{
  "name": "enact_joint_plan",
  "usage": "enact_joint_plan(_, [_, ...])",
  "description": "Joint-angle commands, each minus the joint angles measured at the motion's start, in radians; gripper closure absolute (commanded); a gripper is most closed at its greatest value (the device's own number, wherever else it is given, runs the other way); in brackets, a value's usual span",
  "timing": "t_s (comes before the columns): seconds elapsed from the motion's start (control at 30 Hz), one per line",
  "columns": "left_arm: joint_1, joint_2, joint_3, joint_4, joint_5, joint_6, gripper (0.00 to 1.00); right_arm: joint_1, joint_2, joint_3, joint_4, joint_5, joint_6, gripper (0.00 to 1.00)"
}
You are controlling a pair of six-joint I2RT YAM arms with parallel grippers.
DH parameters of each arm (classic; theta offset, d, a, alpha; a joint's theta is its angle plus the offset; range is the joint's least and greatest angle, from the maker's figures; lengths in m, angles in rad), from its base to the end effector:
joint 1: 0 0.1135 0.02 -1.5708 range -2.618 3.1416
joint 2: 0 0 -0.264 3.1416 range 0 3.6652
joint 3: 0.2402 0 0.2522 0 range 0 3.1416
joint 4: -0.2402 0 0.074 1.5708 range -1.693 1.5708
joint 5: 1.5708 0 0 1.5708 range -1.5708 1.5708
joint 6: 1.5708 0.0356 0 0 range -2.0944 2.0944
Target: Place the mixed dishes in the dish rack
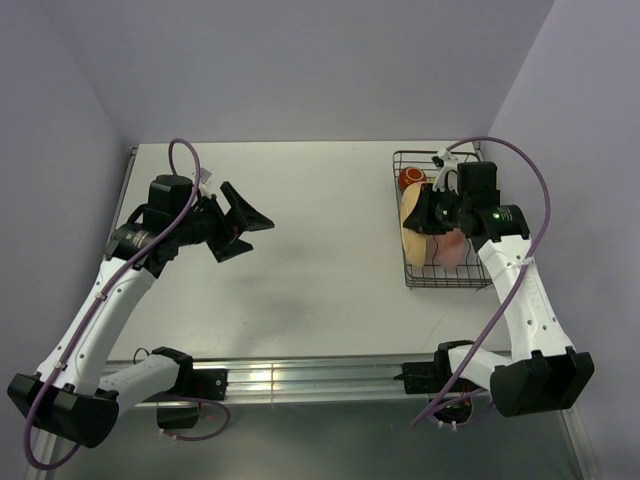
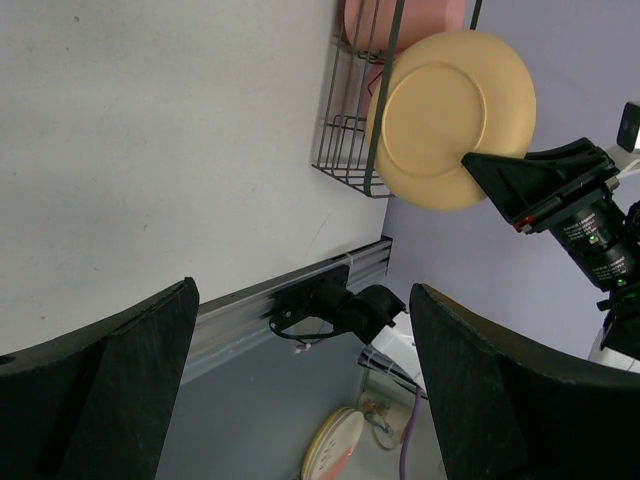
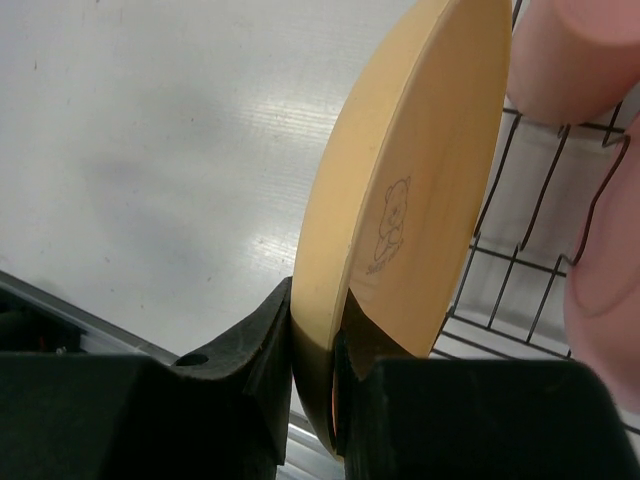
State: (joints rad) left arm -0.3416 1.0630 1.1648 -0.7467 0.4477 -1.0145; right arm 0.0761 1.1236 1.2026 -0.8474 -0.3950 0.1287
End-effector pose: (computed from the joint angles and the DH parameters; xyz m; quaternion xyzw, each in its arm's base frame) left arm 0.1965 -0.0862 0.3650 -0.1944 0.8562 -0.4278 0.2145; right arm 0.2204 0.0305 0.3564 -0.0529 0.9044 0.2188 0.3625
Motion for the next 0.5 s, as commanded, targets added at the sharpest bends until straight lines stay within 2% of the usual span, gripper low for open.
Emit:
enact_joint_plan(0.0, [-0.002, -0.02, -0.004, -0.002, 0.017, 0.007, 0.07, 0.005, 0.034, -0.012, 0.059, -0.004, -0.006, 1.0])
enact_joint_plan(0.23, [-0.002, -0.015, -0.007, -0.003, 0.02, 0.01, 0.08, 0.005, 0.019, -0.064, 0.082, 0.015, 0.015, 1.0])
enact_joint_plan(0.47, [-0.002, 0.003, -0.008, 0.012, 0.028, 0.002, 0.08, 0.005, -0.062, -0.129, 0.09, 0.062, 0.025, 1.0])
